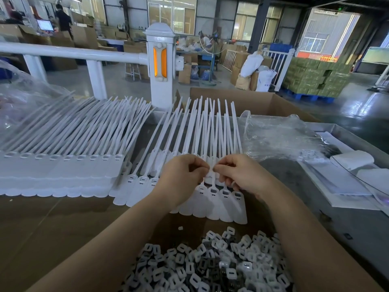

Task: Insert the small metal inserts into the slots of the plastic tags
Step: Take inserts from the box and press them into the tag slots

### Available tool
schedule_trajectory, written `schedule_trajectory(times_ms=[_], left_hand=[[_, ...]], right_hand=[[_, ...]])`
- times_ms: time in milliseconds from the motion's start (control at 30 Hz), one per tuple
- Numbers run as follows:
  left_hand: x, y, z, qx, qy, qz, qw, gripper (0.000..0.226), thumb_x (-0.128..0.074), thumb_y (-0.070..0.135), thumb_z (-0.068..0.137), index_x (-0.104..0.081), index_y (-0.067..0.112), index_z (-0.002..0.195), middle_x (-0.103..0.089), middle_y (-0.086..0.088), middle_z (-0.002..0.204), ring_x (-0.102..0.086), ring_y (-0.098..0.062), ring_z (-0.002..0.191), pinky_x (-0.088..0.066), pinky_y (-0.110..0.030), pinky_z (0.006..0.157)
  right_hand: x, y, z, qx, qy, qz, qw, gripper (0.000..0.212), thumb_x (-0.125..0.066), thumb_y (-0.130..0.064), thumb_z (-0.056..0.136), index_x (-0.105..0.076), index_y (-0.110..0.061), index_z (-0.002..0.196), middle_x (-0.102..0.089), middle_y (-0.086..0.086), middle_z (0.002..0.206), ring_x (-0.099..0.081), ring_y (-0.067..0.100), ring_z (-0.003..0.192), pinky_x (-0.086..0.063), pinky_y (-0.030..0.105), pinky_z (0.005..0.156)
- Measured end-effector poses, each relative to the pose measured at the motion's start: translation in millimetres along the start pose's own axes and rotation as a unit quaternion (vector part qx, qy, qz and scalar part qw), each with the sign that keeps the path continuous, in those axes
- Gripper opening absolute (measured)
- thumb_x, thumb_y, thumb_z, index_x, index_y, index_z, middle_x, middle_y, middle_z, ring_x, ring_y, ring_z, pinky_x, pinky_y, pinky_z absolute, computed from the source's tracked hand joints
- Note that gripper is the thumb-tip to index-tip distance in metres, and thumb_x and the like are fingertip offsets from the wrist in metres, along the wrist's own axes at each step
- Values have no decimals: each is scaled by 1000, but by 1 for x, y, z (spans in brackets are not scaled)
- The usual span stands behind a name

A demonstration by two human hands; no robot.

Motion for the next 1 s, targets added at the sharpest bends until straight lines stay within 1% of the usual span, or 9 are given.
schedule_trajectory(times_ms=[100, 133, 200, 300, 433, 533, 667, 833, 1000], left_hand=[[-14, 2, 0, -26, -53, 76, 995, 19, -63, 19, 95, -64, 34, 83, -67, 16, 80, -61, 3, 74, -44, -10, 65], [-18, 2, -1, -32, -68, 98, 992, 18, -62, 19, 95, -64, 34, 84, -66, 17, 82, -61, 3, 75, -45, -12, 66], [-23, 3, -1, -47, -85, 140, 985, 15, -59, 21, 96, -64, 33, 88, -63, 19, 83, -59, 1, 79, -44, -15, 67], [-25, 4, -2, -55, -97, 158, 981, 13, -57, 22, 97, -67, 31, 95, -61, 17, 86, -57, -2, 82, -40, -14, 65], [-27, 7, -3, -68, -104, 196, 973, 16, -54, 22, 99, -68, 26, 105, -64, 10, 96, -60, -9, 90, -47, -21, 75], [-29, 10, -3, -88, -93, 219, 967, 18, -52, 20, 100, -68, 23, 108, -64, 7, 103, -59, -11, 93, -46, -22, 80], [-29, 8, -1, -102, -79, 216, 968, 17, -52, 19, 99, -68, 22, 105, -57, 11, 98, -54, -7, 90, -38, -19, 76], [-31, 7, -1, -113, -76, 228, 964, 17, -53, 21, 99, -69, 23, 103, -54, 11, 95, -53, -8, 89, -40, -20, 79], [-30, 15, -6, -157, -76, 254, 951, 20, -55, 22, 99, -73, 23, 106, -59, 4, 100, -56, -12, 92, -48, -28, 86]], right_hand=[[-1, 7, 0, -19, 0, -10, 1000, 7, -63, -22, 97, -67, -24, 93, -68, -5, 67, -54, 1, 49, -44, 15, 47], [-1, 7, 1, -17, -2, -10, 1000, 8, -62, -21, 97, -67, -24, 92, -68, -4, 68, -54, 0, 48, -44, 14, 47], [0, 6, 0, -14, -1, -15, 1000, 8, -63, -21, 97, -67, -24, 91, -68, -3, 70, -54, -1, 47, -44, 14, 46], [0, 6, 0, -11, 0, -21, 1000, 8, -63, -22, 97, -67, -25, 91, -68, -2, 72, -54, -2, 47, -45, 15, 46], [-1, 5, 0, -9, 1, -23, 1000, 8, -62, -23, 98, -68, -25, 91, -67, -3, 71, -53, -2, 46, -43, 15, 45], [-1, 5, 0, -7, 1, -24, 1000, 9, -62, -23, 98, -67, -25, 92, -68, -2, 72, -53, -2, 46, -42, 14, 46], [-1, 5, 0, -6, 4, -24, 1000, 8, -61, -22, 98, -68, -23, 93, -67, -3, 72, -54, -3, 46, -42, 12, 46], [-2, 5, 0, -6, 6, -25, 1000, 7, -62, -22, 98, -68, -22, 94, -67, -2, 72, -53, -4, 45, -42, 12, 45], [-1, 6, 1, -8, 5, -20, 1000, 7, -61, -22, 98, -68, -22, 95, -68, -2, 72, -53, -3, 45, -42, 14, 45]])
Point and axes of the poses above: each hand's wrist, its own z-axis towards the middle knuckle, its own x-axis out of the back of the hand, y = z × x, the point moved 7 cm from there along z, towards the middle knuckle
